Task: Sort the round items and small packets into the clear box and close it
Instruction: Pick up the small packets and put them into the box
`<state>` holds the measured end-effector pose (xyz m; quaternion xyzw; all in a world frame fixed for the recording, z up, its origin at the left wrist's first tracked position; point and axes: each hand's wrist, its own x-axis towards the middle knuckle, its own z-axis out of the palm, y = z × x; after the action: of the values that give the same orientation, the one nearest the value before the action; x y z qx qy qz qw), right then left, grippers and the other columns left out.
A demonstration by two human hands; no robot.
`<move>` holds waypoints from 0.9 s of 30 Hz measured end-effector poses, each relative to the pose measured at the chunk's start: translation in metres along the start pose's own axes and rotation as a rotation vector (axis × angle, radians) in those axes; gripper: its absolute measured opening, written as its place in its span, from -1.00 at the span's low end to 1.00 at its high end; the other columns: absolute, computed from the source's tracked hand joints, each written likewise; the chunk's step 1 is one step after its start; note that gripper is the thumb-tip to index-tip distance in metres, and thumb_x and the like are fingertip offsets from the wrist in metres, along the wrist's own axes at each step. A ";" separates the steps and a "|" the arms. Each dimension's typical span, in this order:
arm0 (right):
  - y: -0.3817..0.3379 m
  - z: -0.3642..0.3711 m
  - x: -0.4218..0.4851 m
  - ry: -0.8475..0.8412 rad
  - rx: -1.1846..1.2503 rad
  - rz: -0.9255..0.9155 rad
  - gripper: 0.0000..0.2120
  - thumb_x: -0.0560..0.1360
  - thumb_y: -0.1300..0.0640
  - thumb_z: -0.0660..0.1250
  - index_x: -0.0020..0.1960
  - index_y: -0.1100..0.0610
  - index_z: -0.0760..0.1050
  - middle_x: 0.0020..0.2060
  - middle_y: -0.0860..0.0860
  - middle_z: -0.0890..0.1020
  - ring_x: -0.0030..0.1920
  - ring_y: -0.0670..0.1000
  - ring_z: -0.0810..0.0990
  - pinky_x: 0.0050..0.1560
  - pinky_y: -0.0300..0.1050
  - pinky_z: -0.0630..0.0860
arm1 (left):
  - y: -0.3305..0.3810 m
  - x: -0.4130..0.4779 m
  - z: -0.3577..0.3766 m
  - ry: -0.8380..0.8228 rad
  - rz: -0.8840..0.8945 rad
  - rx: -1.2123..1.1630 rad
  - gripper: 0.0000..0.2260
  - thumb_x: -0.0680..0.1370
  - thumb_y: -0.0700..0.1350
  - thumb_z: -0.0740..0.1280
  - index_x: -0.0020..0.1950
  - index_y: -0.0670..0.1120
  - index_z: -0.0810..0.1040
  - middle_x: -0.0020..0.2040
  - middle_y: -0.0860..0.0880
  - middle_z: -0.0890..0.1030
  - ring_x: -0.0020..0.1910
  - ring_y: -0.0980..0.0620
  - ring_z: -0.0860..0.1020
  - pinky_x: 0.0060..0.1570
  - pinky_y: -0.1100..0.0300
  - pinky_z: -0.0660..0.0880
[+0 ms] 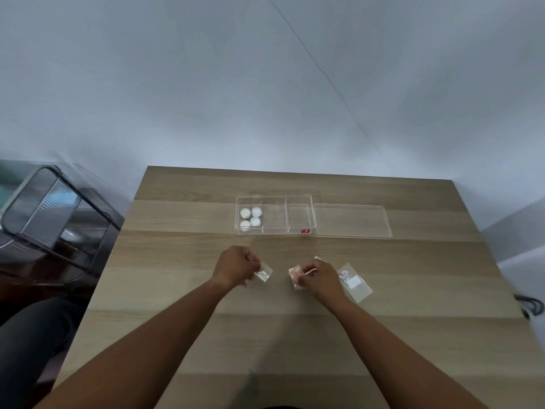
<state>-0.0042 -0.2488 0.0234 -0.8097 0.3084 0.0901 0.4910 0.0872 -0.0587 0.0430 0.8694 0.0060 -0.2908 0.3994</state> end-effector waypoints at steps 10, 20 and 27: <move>0.004 -0.018 0.015 0.073 0.023 0.005 -0.72 0.50 0.33 0.22 0.10 0.17 0.64 -0.09 0.22 0.71 -0.19 0.09 0.64 -0.09 0.02 0.59 | 0.081 0.057 -0.031 0.118 0.230 0.149 -0.78 0.42 -0.27 0.33 -0.14 -0.01 0.72 -0.18 0.02 0.74 -0.31 0.07 0.67 -0.18 0.15 0.65; 0.004 -0.038 0.027 0.179 0.152 0.061 -0.84 0.37 0.27 0.41 -0.08 0.18 0.69 -0.27 0.07 0.70 -0.24 -0.01 0.62 -0.17 -0.18 0.49 | 0.100 0.104 -0.008 0.083 0.268 0.632 -0.82 0.45 -0.17 0.33 -0.14 0.08 0.68 -0.05 0.09 0.72 -0.03 0.04 0.65 -0.15 0.23 0.39; -0.001 -0.054 0.044 0.220 0.268 0.097 -0.88 0.41 0.32 0.37 -0.11 0.26 0.68 -0.29 0.15 0.70 -0.35 -0.04 0.59 -0.26 -0.18 0.48 | 0.094 0.114 0.005 0.184 0.410 0.842 -0.84 0.49 -0.08 0.37 -0.01 0.14 0.68 0.05 0.06 0.70 0.07 -0.02 0.63 0.01 0.15 0.45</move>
<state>0.0229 -0.3125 0.0310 -0.7261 0.4080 -0.0173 0.5532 0.2023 -0.1515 0.0466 0.9611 -0.2484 -0.1049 0.0594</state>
